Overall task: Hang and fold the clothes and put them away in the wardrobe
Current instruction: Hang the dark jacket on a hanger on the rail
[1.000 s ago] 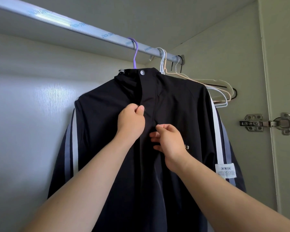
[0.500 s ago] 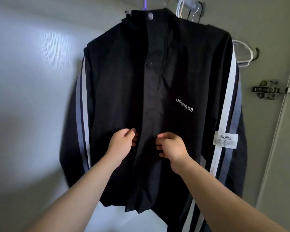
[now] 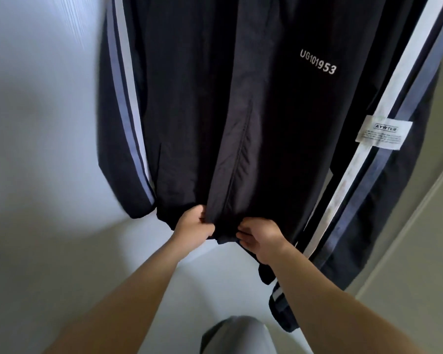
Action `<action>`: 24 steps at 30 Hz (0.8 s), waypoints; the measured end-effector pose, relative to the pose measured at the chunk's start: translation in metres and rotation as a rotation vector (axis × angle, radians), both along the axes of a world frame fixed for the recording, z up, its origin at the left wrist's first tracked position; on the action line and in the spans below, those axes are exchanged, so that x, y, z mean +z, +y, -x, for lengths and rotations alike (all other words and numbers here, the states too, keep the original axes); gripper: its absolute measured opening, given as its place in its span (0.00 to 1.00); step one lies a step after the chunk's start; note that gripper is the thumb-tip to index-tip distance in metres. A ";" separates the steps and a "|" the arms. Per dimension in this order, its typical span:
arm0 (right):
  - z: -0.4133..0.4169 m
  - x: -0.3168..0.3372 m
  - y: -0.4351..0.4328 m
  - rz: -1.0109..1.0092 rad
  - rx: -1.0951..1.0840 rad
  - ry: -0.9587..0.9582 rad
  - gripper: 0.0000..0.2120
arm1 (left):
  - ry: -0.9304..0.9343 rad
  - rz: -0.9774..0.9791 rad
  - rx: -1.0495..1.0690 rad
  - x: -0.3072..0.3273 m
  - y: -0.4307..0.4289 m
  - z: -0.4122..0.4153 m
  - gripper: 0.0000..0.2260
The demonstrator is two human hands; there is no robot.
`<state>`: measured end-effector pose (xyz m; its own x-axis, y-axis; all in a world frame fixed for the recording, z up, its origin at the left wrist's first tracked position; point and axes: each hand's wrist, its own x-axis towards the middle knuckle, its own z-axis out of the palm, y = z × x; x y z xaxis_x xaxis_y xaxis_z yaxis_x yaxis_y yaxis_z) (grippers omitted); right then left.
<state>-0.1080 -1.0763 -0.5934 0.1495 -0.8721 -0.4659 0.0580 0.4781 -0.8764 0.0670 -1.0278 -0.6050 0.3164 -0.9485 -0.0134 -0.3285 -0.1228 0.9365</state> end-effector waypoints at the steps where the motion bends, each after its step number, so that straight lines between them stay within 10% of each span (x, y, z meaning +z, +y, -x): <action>1: -0.001 -0.010 0.002 -0.070 -0.002 -0.011 0.04 | -0.041 -0.010 -0.018 -0.006 0.001 0.000 0.12; 7: -0.010 -0.054 0.026 -0.428 -0.008 -0.201 0.18 | -0.177 0.004 0.009 -0.016 0.000 0.003 0.05; 14: -0.011 -0.079 0.036 -0.336 0.037 -0.528 0.18 | 0.081 0.009 -0.097 -0.015 0.012 0.010 0.02; 24: -0.017 -0.074 0.041 -0.187 -0.112 -0.259 0.13 | 0.010 -0.125 -0.072 -0.022 0.018 -0.017 0.04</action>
<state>-0.0914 -1.0349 -0.6677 0.1914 -0.7928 -0.5786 0.3284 0.6073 -0.7235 0.0837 -1.0096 -0.6271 0.2473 -0.9594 -0.1356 -0.3317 -0.2153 0.9185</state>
